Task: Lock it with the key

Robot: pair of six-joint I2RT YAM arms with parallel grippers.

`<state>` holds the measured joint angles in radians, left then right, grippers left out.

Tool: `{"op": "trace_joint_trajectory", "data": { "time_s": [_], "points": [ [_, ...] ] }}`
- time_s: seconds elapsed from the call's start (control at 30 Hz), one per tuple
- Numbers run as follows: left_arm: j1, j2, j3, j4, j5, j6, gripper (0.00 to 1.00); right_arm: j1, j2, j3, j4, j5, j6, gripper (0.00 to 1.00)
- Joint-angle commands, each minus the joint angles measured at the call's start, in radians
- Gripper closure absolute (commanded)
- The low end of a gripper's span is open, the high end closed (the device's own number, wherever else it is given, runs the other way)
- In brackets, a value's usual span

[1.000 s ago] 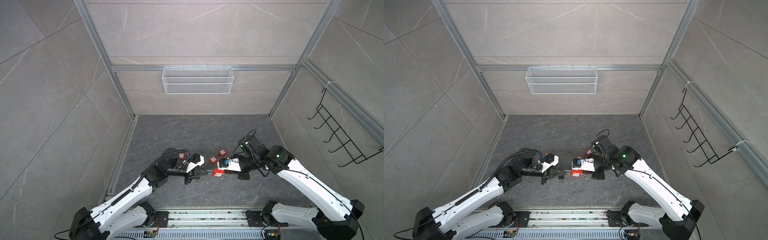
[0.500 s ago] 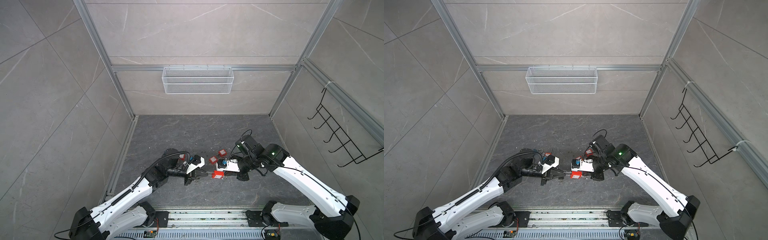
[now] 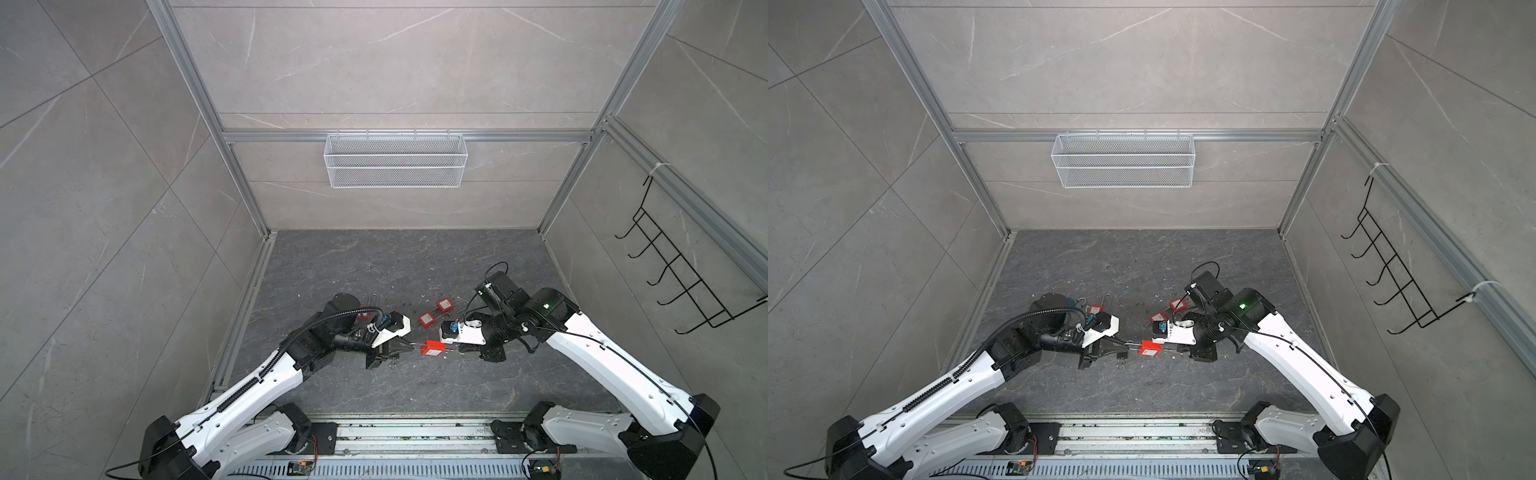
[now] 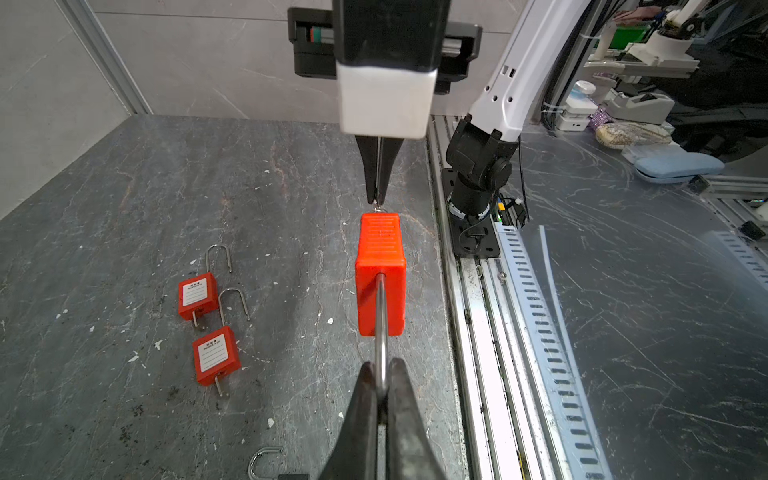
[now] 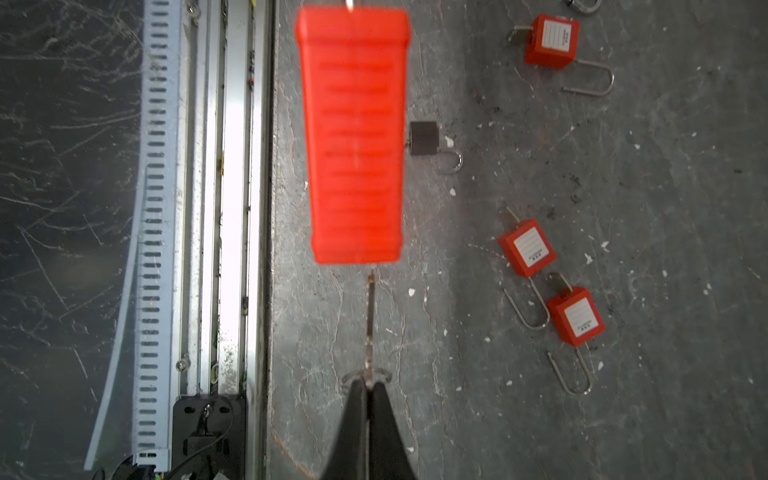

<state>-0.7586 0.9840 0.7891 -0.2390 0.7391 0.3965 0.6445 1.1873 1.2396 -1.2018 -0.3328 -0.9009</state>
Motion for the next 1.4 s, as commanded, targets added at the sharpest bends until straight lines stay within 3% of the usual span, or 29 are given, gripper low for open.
{"op": "trace_joint_trajectory", "data": {
  "time_s": [0.0, 0.23, 0.37, 0.57, 0.87, 1.37],
  "points": [
    [0.004, 0.016, 0.058, -0.03, 0.014, 0.056, 1.0, -0.029, -0.042, -0.021, -0.025, 0.029, -0.02, 1.0],
    [0.007, 0.179, 0.213, -0.282, -0.015, 0.138, 1.0, -0.179, -0.115, -0.143, 0.097, 0.053, 0.064, 1.0],
    [0.005, 0.326, 0.329, -0.443, -0.066, 0.195, 1.0, -0.277, -0.18, -0.205, 0.183, 0.056, 0.129, 1.0],
    [-0.004, 0.551, 0.489, -0.578, -0.054, 0.233, 1.0, -0.366, -0.233, -0.241, 0.193, 0.081, 0.189, 1.0],
    [-0.055, 0.918, 0.783, -0.792, -0.121, 0.347, 1.0, -0.37, -0.297, -0.227, 0.096, 0.113, 0.211, 1.0],
    [-0.11, 1.247, 1.155, -1.092, -0.185, 0.492, 1.0, -0.37, -0.327, -0.286, 0.082, 0.083, 0.24, 1.0]
  ]
}}
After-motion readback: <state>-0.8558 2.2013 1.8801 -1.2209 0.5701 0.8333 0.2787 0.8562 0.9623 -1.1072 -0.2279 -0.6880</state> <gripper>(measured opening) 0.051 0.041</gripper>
